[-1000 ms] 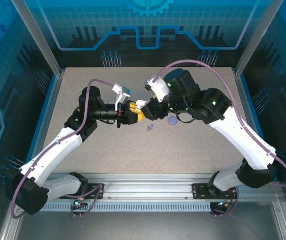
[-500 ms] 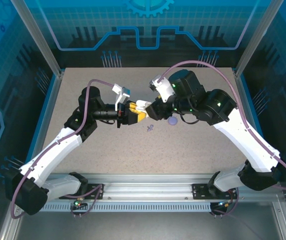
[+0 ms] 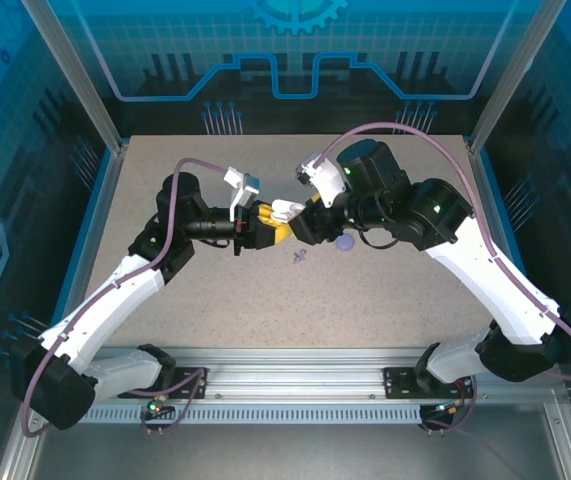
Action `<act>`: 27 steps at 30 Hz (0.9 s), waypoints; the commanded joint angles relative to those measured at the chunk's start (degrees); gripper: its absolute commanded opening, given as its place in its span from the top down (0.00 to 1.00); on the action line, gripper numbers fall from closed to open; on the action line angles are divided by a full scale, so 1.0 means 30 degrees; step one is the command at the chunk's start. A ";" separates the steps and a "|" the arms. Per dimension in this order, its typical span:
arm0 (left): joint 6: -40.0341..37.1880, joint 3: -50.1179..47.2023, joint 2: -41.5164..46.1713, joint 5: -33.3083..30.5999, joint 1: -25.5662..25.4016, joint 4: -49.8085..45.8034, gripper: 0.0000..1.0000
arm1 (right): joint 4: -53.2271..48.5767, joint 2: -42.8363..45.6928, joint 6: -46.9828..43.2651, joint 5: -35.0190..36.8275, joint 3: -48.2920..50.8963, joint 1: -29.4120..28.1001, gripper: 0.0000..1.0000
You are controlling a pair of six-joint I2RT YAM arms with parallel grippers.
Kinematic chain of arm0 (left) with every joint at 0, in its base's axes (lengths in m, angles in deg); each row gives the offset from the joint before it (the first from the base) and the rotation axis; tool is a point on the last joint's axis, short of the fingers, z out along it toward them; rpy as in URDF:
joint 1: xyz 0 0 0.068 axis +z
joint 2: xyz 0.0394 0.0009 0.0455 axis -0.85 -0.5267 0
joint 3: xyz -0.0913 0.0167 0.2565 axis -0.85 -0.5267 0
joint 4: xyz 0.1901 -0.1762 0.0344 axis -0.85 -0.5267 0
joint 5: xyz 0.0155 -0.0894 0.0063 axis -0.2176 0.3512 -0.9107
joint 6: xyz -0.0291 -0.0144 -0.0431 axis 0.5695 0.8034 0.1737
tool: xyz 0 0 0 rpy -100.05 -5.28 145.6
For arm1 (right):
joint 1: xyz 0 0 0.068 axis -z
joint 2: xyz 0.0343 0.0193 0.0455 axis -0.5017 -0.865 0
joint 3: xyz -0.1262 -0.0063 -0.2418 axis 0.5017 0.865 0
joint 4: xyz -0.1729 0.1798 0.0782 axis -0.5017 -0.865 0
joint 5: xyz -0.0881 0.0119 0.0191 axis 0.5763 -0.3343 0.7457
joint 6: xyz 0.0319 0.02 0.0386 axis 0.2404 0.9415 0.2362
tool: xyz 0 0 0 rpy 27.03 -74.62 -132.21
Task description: Insert the wireless bluetooth earbuds into the charging case
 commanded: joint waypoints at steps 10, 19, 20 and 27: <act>-0.0086 0.0498 -0.0086 0.0038 -0.0134 0.0291 0.89 | 0.0304 0.0788 0.0112 -0.0767 -0.0189 0.0326 0.38; -0.0421 0.0817 -0.0310 -0.0370 -0.0143 -0.0443 0.89 | 0.0127 0.0820 0.0405 -0.0787 -0.0683 0.0306 0.46; -0.0453 0.0872 -0.0324 -0.0385 -0.0141 -0.0507 0.89 | 0.0127 0.0750 0.0421 -0.0827 -0.0702 0.0322 0.48; -0.0612 0.1086 -0.0487 -0.0673 -0.0143 -0.0921 0.89 | -0.0031 0.0189 0.0741 -0.1054 -0.1213 0.0294 0.57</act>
